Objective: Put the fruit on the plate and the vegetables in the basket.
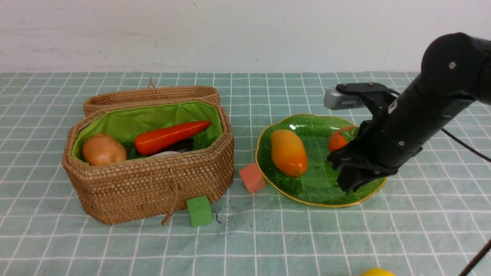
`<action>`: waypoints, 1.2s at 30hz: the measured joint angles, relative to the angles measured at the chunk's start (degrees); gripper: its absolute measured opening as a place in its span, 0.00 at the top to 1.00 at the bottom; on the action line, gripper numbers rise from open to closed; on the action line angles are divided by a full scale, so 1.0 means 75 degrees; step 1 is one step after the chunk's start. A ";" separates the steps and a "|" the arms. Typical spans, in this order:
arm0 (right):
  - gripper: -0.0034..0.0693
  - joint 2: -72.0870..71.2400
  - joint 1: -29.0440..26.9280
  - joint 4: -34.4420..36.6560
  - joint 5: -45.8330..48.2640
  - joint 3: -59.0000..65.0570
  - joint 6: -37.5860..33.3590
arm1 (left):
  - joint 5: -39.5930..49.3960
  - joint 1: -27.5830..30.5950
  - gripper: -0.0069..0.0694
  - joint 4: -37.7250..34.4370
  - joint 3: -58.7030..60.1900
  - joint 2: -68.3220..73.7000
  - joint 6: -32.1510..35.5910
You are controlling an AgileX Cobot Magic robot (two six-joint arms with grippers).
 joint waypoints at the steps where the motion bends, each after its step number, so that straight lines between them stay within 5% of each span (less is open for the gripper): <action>1: 0.59 -0.0273 0.0000 -0.0010 0.0160 0.0096 0.0144 | 0.0000 0.0000 0.60 0.0000 0.0000 0.0000 0.0000; 7: 0.13 -0.1753 0.0019 -0.0298 0.0602 0.1241 0.1686 | 0.0000 0.0000 0.60 0.0000 0.0000 0.0000 0.0000; 10: 0.04 -0.2472 0.0019 -0.0373 0.0794 0.2121 0.2506 | 0.0000 0.0000 0.60 0.0000 0.0000 0.0000 0.0000; 16: 0.05 -0.3983 0.0292 0.0217 0.1012 0.3721 0.3092 | 0.0000 0.0000 0.60 0.0000 0.0000 0.0000 0.0000; 21: 0.07 -0.4722 0.0699 0.0348 0.1046 0.5509 0.4761 | 0.0000 0.0000 0.60 0.0000 0.0000 0.0000 0.0000; 36: 0.08 -0.4251 0.0831 0.0537 -0.2592 0.6184 0.5378 | 0.0000 0.0000 0.60 0.0000 0.0000 0.0000 0.0000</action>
